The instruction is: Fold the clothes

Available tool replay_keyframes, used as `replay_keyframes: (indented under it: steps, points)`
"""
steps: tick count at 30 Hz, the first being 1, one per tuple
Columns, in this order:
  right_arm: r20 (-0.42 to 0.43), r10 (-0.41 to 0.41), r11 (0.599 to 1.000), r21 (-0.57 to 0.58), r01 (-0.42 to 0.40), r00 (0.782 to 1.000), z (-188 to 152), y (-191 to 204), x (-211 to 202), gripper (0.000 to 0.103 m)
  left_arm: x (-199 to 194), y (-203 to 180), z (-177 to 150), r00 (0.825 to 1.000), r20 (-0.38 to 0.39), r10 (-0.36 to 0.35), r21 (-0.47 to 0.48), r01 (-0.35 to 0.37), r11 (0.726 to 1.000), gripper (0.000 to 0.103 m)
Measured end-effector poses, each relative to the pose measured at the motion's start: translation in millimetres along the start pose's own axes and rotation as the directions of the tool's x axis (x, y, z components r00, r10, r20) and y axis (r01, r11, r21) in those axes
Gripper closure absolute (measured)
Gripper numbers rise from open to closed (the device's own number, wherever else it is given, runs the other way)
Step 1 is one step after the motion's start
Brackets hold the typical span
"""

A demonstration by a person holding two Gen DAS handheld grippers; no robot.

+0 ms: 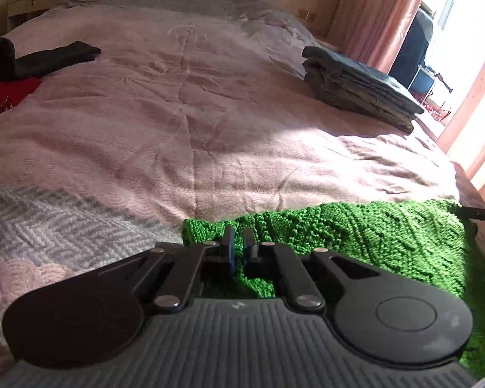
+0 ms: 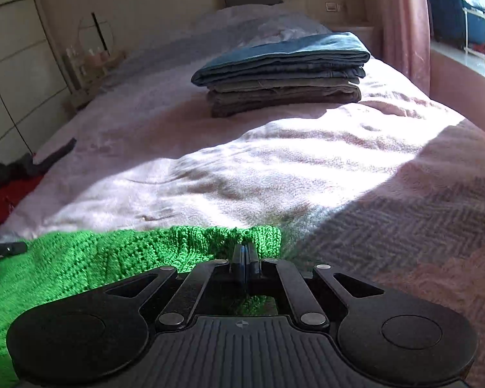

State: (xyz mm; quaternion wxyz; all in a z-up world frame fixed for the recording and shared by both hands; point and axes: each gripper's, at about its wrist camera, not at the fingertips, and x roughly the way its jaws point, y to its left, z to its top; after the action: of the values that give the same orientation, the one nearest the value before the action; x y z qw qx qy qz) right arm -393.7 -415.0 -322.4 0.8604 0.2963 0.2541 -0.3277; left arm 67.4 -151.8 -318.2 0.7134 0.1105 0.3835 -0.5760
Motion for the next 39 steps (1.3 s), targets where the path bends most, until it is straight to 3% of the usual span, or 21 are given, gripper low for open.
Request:
replay_keyframes:
  steps: [1, 2, 3, 4, 6, 8, 10, 13, 15, 17, 19, 20, 24, 27, 30, 31, 33, 35, 39]
  points:
    - [0.013, 0.023, 0.998, 0.052, -0.024, 1.000, 2.5, -6.7, -4.4, 0.090, -5.5, 4.9, 0.9, 1.000, 0.011, -0.013, -0.034, 0.013, 0.999, 0.080]
    - [0.030, 0.032, 0.993, 0.114, -0.036, 0.999, 5.6, -14.0, -7.7, 0.049, -8.5, 10.8, 1.2, 0.999, 0.016, -0.030, -0.074, 0.031, 0.997, 0.079]
    - [0.046, 0.034, 0.987, 0.157, -0.041, 0.998, 7.9, -19.0, -9.6, 0.025, -11.0, 17.2, 1.8, 0.999, 0.019, -0.051, -0.126, 0.053, 0.991, 0.079]
    - [0.053, 0.036, 0.982, 0.182, -0.045, 0.998, 8.7, -22.2, -8.9, 0.016, -12.6, 22.6, 1.8, 0.997, 0.025, -0.067, -0.172, 0.070, 0.983, 0.078]
    - [0.045, 0.063, 0.969, 0.238, -0.072, 0.997, 8.3, -31.4, -4.7, 0.017, -15.9, 31.8, 1.7, 0.997, 0.040, -0.073, -0.238, 0.080, 0.968, 0.076]
    - [0.040, 0.105, 0.943, 0.314, -0.112, 0.994, 7.7, -40.1, 1.6, 0.028, -20.4, 39.0, 2.2, 0.997, 0.067, -0.049, -0.286, 0.067, 0.956, 0.072]
    - [0.039, 0.136, 0.925, 0.353, -0.141, 0.990, 6.8, -44.4, 5.2, 0.028, -20.5, 46.4, 3.2, 0.995, 0.072, -0.063, -0.328, 0.083, 0.941, 0.070]
    - [0.039, 0.174, 0.905, 0.388, -0.176, 0.984, 5.2, -48.5, 8.4, 0.030, -8.5, 46.4, 3.3, 0.997, 0.015, -0.078, -0.332, 0.078, 0.940, 0.064]
    - [0.024, 0.191, 0.899, 0.398, -0.185, 0.981, 4.5, -47.9, 12.7, 0.038, 3.7, 45.7, 0.4, 0.998, -0.023, -0.056, -0.336, 0.045, 0.941, 0.064]
    - [-0.003, 0.191, 0.899, 0.403, -0.174, 0.982, 3.0, -45.6, 18.5, 0.057, 16.0, 46.0, -3.3, 0.997, -0.055, -0.061, -0.340, 0.039, 0.940, 0.073]
    - [-0.030, 0.153, 0.908, 0.398, -0.128, 0.988, 1.2, -43.8, 22.0, 0.087, 16.0, 39.5, -3.3, 0.997, -0.054, -0.048, -0.296, 0.030, 0.955, 0.089]
    - [-0.032, 0.132, 0.915, 0.388, -0.110, 0.991, -0.2, -42.6, 21.8, 0.090, 13.7, 35.8, -3.1, 0.998, -0.044, -0.041, -0.270, 0.028, 0.963, 0.096]
    - [-0.038, 0.050, 0.938, 0.345, -0.034, 0.998, -6.0, -37.9, 21.0, 0.091, 12.2, 16.8, -6.4, 0.999, -0.021, 0.049, -0.084, -0.050, 0.995, 0.095]
    - [-0.043, -0.009, 0.957, 0.288, 0.021, 0.999, -6.6, -28.2, 19.5, 0.091, 13.7, 1.6, -11.4, 0.993, -0.032, 0.110, 0.009, -0.110, 0.994, 0.091]
    - [-0.048, -0.105, 0.979, 0.172, 0.111, 0.993, -2.7, -4.9, -0.3, 0.074, -3.6, -9.6, -9.1, 0.987, -0.007, 0.163, 0.035, -0.163, 0.986, 0.086]
    - [-0.024, -0.156, 0.980, 0.124, 0.158, 0.987, -3.7, 7.4, -14.0, 0.057, -10.6, -13.6, -8.7, 0.984, 0.003, 0.180, 0.045, -0.180, 0.983, 0.087]
    - [0.033, -0.211, 0.977, 0.020, 0.210, 0.977, -11.0, 33.8, -42.0, 0.054, -35.0, -24.9, -12.4, 0.979, 0.034, 0.202, 0.071, -0.204, 0.976, 0.088]
    - [0.074, -0.207, 0.975, -0.070, 0.212, 0.975, -26.7, 66.5, -70.4, 0.054, -61.3, -42.1, -24.9, 0.979, 0.057, 0.193, 0.087, -0.198, 0.976, 0.088]
    - [0.083, -0.147, 0.970, -0.183, 0.160, 0.986, -78.6, 123.9, -107.1, 0.054, -110.0, -82.9, -61.0, 0.994, 0.073, 0.079, 0.115, -0.087, 0.989, 0.088]
